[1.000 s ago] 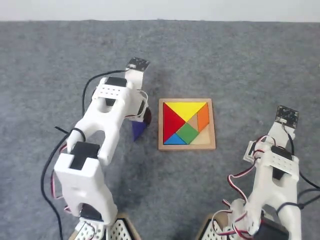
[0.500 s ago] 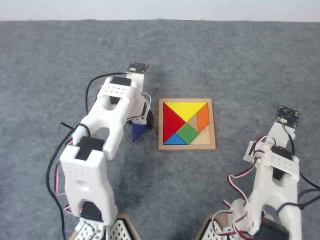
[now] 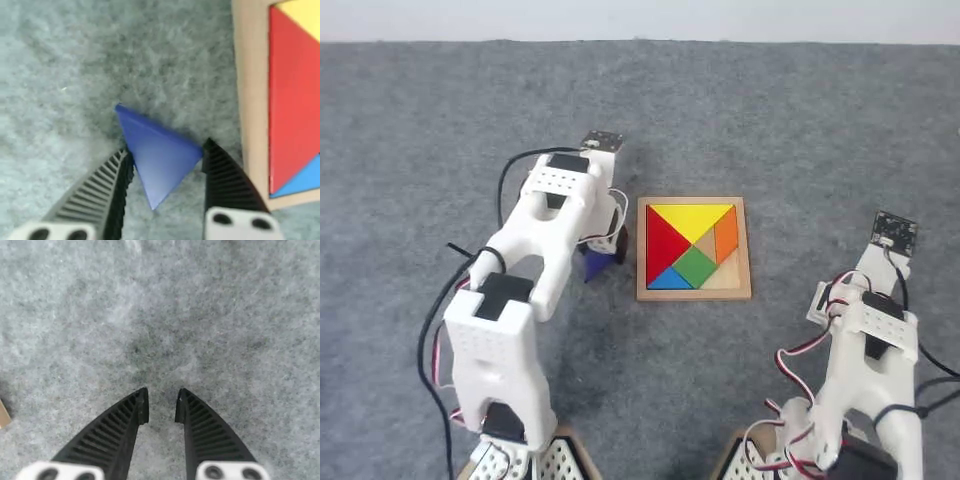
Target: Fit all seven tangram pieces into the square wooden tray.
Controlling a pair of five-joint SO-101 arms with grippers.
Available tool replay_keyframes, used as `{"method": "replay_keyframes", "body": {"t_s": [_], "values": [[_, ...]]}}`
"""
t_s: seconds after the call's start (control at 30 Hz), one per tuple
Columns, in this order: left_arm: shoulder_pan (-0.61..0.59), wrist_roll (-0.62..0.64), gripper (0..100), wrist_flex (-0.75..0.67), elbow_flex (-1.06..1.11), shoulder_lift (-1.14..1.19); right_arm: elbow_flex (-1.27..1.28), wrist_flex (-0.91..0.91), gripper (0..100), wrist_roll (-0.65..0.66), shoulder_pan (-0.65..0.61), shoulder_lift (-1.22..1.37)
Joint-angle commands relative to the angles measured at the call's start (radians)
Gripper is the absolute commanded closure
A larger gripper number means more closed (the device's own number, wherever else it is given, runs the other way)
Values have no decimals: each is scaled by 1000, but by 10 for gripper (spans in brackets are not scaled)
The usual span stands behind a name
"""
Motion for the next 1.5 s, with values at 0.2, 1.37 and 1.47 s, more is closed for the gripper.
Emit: {"method": "replay_keyframes", "body": {"t_s": [0.2, 1.37, 1.47], "values": [[21, -20, 896, -20, 4, 3, -25, -12, 894, 5, -7, -4], [431, -12, 954, 61, -48, -301, -75, 35, 894, 12, 131, -12], [509, 0, 956, 35, -97, -253, -150, 107, 894, 51, 242, -4]]}}
